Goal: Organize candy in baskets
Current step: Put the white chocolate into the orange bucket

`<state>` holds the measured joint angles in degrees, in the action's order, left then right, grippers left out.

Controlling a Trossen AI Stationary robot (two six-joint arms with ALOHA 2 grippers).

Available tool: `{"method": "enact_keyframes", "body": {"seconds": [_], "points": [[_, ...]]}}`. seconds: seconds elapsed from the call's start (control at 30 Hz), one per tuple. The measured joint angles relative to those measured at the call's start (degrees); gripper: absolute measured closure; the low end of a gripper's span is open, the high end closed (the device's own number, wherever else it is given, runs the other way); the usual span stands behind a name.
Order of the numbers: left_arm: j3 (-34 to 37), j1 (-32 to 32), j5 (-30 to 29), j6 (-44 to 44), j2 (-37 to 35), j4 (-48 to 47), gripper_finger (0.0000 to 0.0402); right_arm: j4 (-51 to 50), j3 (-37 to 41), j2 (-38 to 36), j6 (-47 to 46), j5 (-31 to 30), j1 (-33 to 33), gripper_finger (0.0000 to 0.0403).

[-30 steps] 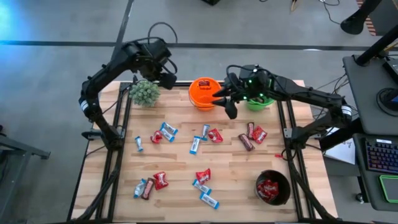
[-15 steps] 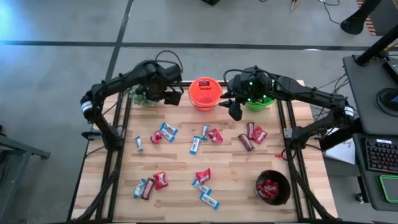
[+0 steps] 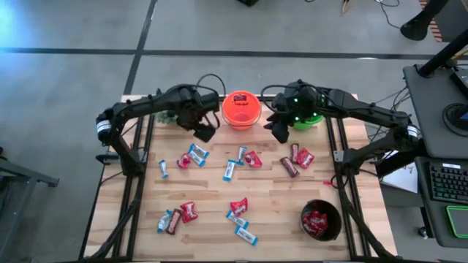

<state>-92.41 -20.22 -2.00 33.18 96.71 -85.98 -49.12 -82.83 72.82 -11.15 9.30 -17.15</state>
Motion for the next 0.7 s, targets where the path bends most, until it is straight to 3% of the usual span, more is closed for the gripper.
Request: {"method": "enact_keyframes", "body": {"seconds": [0.23,0.7], "points": [[2.59,1.96,0.11,-19.3,0.02,-1.44,0.0209,-7.03,0.0,-1.24,-2.15,0.11,0.02,0.025],[12.77,1.94,-0.44,-29.67,0.43,12.05,0.0209,-7.23,0.0,-1.88,-0.79,0.11,0.0,0.025]]}}
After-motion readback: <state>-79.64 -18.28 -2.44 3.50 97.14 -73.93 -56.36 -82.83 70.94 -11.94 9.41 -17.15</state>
